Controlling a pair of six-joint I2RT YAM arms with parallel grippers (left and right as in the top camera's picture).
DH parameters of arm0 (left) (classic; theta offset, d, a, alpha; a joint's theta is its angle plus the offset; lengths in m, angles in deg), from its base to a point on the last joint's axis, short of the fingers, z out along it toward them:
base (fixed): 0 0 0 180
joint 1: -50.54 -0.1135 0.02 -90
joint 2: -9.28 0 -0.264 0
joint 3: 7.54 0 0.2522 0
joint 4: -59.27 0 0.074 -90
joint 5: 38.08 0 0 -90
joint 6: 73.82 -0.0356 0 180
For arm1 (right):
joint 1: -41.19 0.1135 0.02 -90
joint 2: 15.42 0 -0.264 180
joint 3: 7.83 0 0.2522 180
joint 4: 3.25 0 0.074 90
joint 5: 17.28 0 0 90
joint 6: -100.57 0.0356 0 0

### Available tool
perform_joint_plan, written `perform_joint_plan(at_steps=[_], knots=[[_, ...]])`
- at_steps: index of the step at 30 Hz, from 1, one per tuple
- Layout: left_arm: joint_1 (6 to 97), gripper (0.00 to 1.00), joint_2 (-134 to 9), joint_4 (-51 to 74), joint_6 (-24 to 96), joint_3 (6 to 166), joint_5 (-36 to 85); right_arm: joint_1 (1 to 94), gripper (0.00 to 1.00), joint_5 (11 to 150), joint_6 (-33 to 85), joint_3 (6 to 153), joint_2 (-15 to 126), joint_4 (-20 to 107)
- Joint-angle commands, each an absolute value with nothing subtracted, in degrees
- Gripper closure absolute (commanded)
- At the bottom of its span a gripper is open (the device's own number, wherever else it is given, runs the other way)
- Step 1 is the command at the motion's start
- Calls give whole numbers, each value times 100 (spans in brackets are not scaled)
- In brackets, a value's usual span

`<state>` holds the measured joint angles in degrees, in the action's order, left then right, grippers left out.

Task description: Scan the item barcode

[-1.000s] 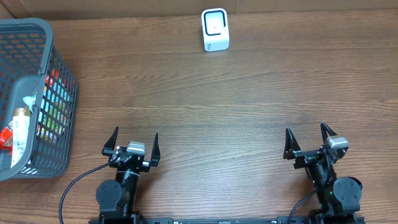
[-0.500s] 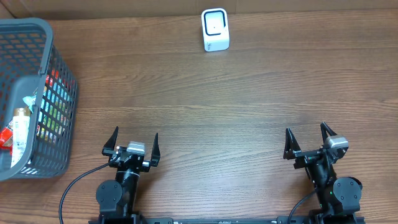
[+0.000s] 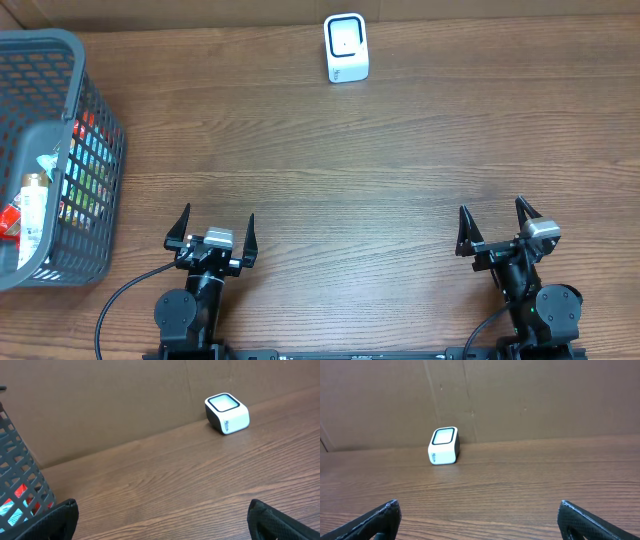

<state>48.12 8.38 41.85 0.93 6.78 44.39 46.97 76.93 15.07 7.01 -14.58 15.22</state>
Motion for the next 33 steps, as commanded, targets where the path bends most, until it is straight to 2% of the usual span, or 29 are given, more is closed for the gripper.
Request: perform_joint_plan(at_steps=[1,26,33], knots=[[4777,0,901,4185,-14,650,4398,4730,0,7662,1522,640,-1525,1498],[4793,0,901,4220,93,652,4343,4727,0,7697,1526,642,-1525,1493],[4793,0,877,4228,211,894,4358,4727,0,8086,1524,808,-1523,1603]])
